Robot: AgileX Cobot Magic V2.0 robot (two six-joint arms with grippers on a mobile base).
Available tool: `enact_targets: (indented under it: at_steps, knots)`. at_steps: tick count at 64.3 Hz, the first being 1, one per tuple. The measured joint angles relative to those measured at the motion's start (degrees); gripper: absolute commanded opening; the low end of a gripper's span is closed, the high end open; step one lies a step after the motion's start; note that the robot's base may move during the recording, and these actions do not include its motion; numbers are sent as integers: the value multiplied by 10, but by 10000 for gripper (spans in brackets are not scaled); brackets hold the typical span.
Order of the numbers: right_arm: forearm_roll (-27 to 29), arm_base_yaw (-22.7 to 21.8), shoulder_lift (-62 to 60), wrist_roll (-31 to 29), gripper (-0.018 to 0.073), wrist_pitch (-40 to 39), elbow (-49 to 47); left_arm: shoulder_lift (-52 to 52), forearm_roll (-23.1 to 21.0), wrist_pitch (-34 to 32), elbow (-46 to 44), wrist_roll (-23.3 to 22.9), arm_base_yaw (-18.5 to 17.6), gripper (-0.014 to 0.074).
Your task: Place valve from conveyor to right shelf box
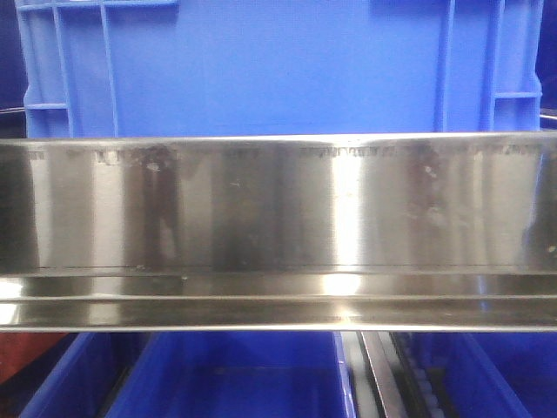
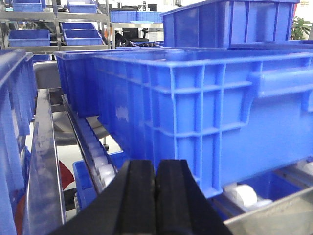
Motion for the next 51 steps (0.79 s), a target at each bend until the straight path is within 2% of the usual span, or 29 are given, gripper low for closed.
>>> enact_targets:
  at_steps: [51]
  knots:
    - [-1,0,0,0,-162,-28,4,-5,0,-5,2,0,0,-111]
